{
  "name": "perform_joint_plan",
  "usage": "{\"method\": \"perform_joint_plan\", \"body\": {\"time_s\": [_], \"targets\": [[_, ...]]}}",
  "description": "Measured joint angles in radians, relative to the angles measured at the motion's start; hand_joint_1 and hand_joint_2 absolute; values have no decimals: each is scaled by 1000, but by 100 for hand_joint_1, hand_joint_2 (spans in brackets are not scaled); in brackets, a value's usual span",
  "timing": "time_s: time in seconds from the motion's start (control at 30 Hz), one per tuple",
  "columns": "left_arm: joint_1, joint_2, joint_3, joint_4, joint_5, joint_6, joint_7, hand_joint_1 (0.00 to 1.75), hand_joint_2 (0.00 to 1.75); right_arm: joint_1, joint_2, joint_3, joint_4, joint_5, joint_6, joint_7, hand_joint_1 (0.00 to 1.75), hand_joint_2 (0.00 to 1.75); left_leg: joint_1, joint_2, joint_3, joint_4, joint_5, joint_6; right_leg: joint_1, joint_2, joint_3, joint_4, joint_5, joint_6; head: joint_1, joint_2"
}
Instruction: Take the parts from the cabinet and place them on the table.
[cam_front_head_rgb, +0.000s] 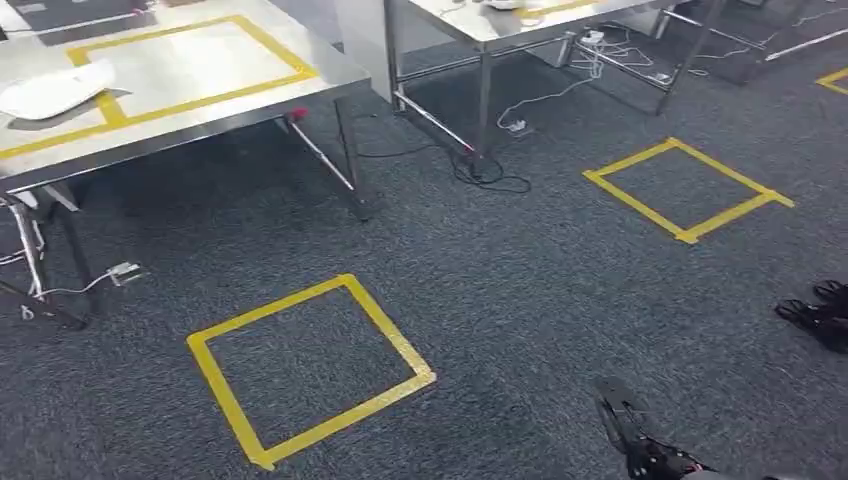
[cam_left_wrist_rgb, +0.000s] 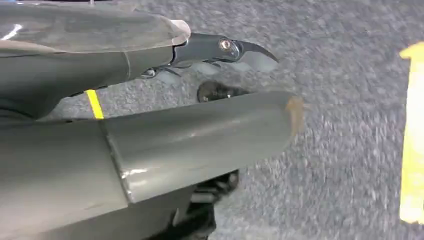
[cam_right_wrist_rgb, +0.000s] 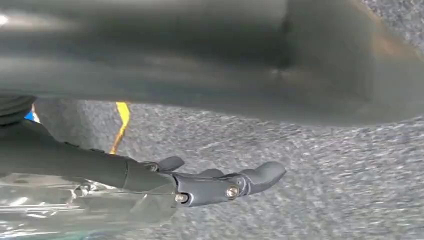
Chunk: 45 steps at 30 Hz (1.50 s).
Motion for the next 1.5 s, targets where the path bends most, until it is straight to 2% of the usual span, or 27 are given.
{"method": "perform_joint_plan", "body": {"time_s": [0.1,0.13,0.17,0.2,0.27,0.3,0.37,0.4,0.43,0.47,0.57,0.63,0.7,0.77,0.8,0.83,0.9,0.97,1.0,1.13,1.2,1.27,1.33,1.37,1.43,1.47,1.5], "targets": [[-3,-1,0,0,0,0,0,0,0,5,0,0,0,0,0,0,0,0,-3,23,2,-8,4,15,-6,22,-12,-8,4,24,3,0],[-5,-2,0,0,0,0,0,0,0,7,0,0,0,-1,-1,1,0,0,0,39,6,-16,9,22,-8,-10,-15,10,-9,25,6,0],[-5,-2,0,0,-1,0,0,0,0,5,0,1,0,-2,-1,1,0,0,-2,41,7,-19,9,27,-3,-49,-32,51,-42,26,16,0],[-4,0,0,0,-1,0,0,0,0,1,-1,1,0,-2,-1,0,0,0,-4,52,7,-19,7,36,-3,-66,-66,129,-88,28,28,0],[-1,0,0,0,-1,0,0,0,0,0,0,1,0,-2,-1,0,0,0,-10,72,6,-18,6,38,-3,-74,-133,288,-157,32,34,0],[-1,0,0,0,-1,0,1,0,0,3,-1,1,0,-2,-1,1,0,0,-11,81,6,-18,5,39,-4,-75,-148,328,-161,33,36,0],[-1,-2,0,0,-1,0,1,0,0,5,-1,2,1,-2,-1,2,0,0,-12,94,7,-17,5,38,-3,-79,-107,255,-108,32,42,0],[-1,-2,0,0,-1,0,1,0,0,3,-2,2,0,-2,-1,2,0,0,-12,101,9,-15,4,37,-3,-88,-57,157,-58,29,50,0],[-1,-2,0,0,-1,0,1,0,0,1,-2,2,0,-2,-1,2,0,0,-12,108,11,-13,2,34,-1,-110,-6,59,-15,25,55,0],[-1,-2,0,0,-1,0,1,0,0,-3,-2,2,0,-2,-1,2,0,0,-17,115,11,-11,0,30,6,-143,17,5,-22,20,62,0],[-1,-2,0,0,-1,0,1,0,0,-4,-2,2,1,-2,-1,3,0,0,-21,134,7,-6,2,19,11,-122,10,-6,-19,8,54,0],[-2,-1,0,0,-1,0,1,0,0,-1,-2,3,1,-3,-1,4,0,0,-23,142,8,-4,-3,7,5,-110,17,-17,-8,-9,54,0],[-3,-2,0,0,-2,1,1,0,0,-5,-2,4,1,-3,0,5,0,0,-13,79,-28,91,-75,-6,0,-96,18,-17,-1,-18,42,0],[-1,-2,0,0,-3,1,1,0,0,-6,-2,5,1,-3,1,5,0,0,-7,60,-108,264,-153,-12,1,-84,10,-17,4,-21,29,0],[1,-2,0,0,-3,1,1,0,0,-5,-2,5,1,-3,2,5,0,0,-5,58,-136,324,-166,-15,0,-74,9,-16,5,-20,23,0],[3,-2,0,0,-3,1,1,0,0,-4,-2,6,1,-4,3,5,0,0,-3,58,-138,325,-152,-15,0,-66,9,-16,5,-20,18,0],[4,0,0,0,-3,2,1,0,0,-4,-2,7,1,-6,4,6,0,0,0,53,-72,188,-65,-13,-2,-46,11,-16,6,-16,10,0],[4,2,0,0,-3,2,1,0,0,-6,-2,8,1,-6,5,6,0,0,7,4,6,17,-1,-8,-4,-31,9,-15,6,-7,3,0],[3,2,0,0,-3,2,1,0,0,-8,-2,8,1,-6,5,6,0,0,6,-8,13,-7,-7,-8,2,-22,2,-8,3,1,-3,0],[2,1,0,0,-3,2,1,0,0,-1,-2,10,1,-10,5,14,0,0,6,28,12,-12,-1,16,-7,-2,-11,-9,2,27,10,0],[3,2,0,0,-1,2,1,0,0,-1,-2,10,1,-11,5,14,0,0,3,44,15,-14,-2,29,-4,-64,-49,84,-62,31,25,0],[9,5,0,0,3,2,1,0,0,1,-2,10,1,-19,5,14,0,0,-4,67,14,-13,-3,32,-3,-75,-124,256,-143,36,38,0],[14,5,0,0,4,2,1,0,0,12,-2,11,1,-21,5,14,0,0,-7,85,14,-13,-4,33,-3,-76,-152,327,-151,37,45,0],[15,5,0,0,4,2,1,0,0,16,-2,11,1,-21,4,14,0,0,-7,92,14,-12,-5,33,-3,-77,-133,291,-123,36,49,0],[14,4,0,0,5,2,1,0,0,16,-3,11,1,-21,3,13,0,0,-7,109,18,-11,-8,30,-2,-94,-42,110,-30,30,66,0],[15,5,0,0,5,2,1,0,0,14,-4,11,1,-21,3,13,0,0,-8,116,21,-10,-10,27,1,-125,-2,30,-1,24,72,0],[16,5,0,0,5,2,1,0,0,12,-4,11,1,-23,3,13,0,0,-17,125,20,-4,-13,22,16,-161,6,-3,-12,18,75,0]]}}
